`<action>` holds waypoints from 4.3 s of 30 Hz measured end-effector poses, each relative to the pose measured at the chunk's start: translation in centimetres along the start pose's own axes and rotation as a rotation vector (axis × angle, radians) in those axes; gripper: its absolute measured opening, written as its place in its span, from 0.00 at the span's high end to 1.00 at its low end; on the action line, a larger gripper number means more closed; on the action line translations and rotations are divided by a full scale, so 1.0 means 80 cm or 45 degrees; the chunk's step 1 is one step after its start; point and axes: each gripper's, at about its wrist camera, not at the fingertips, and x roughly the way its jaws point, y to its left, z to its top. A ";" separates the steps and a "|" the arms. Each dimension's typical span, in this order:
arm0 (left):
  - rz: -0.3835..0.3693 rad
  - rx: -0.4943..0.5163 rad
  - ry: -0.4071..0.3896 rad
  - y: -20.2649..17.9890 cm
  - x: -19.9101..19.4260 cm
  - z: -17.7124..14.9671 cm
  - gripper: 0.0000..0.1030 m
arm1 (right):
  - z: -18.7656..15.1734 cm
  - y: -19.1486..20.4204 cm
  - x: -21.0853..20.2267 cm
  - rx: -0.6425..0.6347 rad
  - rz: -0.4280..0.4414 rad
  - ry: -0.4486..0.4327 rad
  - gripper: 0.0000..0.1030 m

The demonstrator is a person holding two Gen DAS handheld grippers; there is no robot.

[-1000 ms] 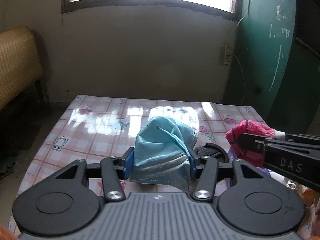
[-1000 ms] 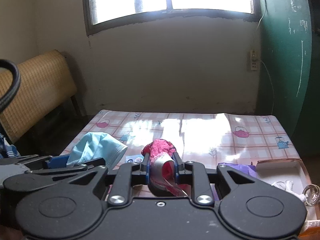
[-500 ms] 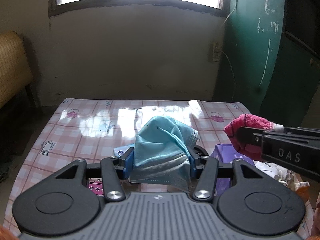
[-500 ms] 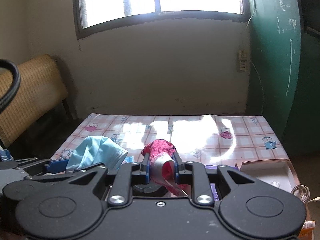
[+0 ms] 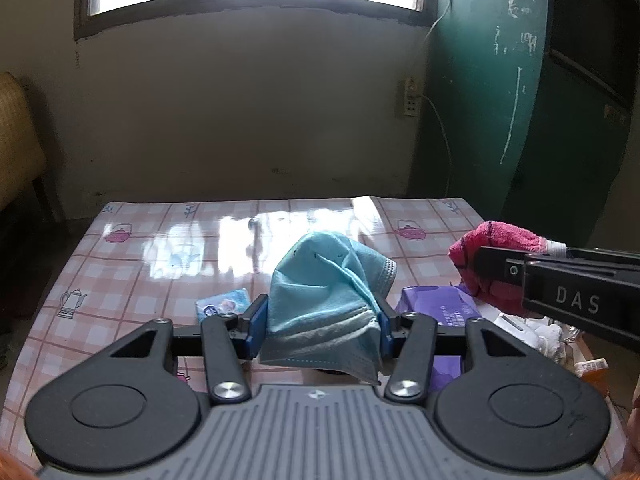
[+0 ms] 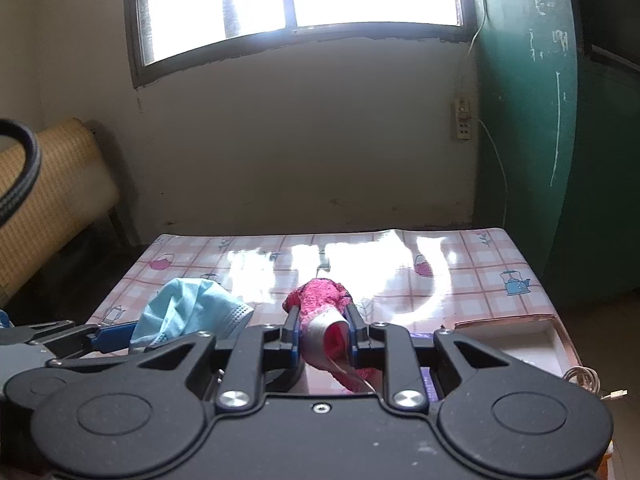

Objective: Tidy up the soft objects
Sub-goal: 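Carry the face mask with the left tool while the right tool carries the pink cloth, then lower the mask and pink cloth into the box tray and open both tools, then move both open tools back over the white sock and tissue pack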

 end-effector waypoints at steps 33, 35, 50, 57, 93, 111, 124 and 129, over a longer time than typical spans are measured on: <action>-0.133 0.113 0.046 -0.069 0.025 -0.007 0.48 | -0.006 -0.092 -0.012 0.082 -0.131 -0.002 0.74; -0.139 0.117 0.050 -0.073 0.027 -0.008 0.48 | -0.007 -0.098 -0.012 0.089 -0.140 0.000 0.74; -0.214 0.164 0.075 -0.110 0.045 -0.011 0.48 | -0.014 -0.151 -0.016 0.135 -0.208 0.025 0.74; -0.264 0.187 0.097 -0.135 0.057 -0.014 0.48 | -0.018 -0.187 -0.015 0.173 -0.245 0.050 0.73; -0.418 0.125 0.117 -0.185 0.140 0.005 0.13 | -0.021 -0.269 0.050 0.280 -0.331 0.081 0.32; -0.140 0.200 0.066 -0.140 0.047 0.003 0.08 | -0.023 -0.187 -0.038 0.194 -0.307 0.025 0.25; -0.033 0.123 0.065 -0.073 0.009 -0.006 0.08 | -0.022 -0.108 -0.037 0.123 -0.211 0.042 0.24; 0.002 0.083 0.070 -0.046 0.004 -0.009 0.08 | -0.021 -0.078 -0.026 0.096 -0.170 0.053 0.24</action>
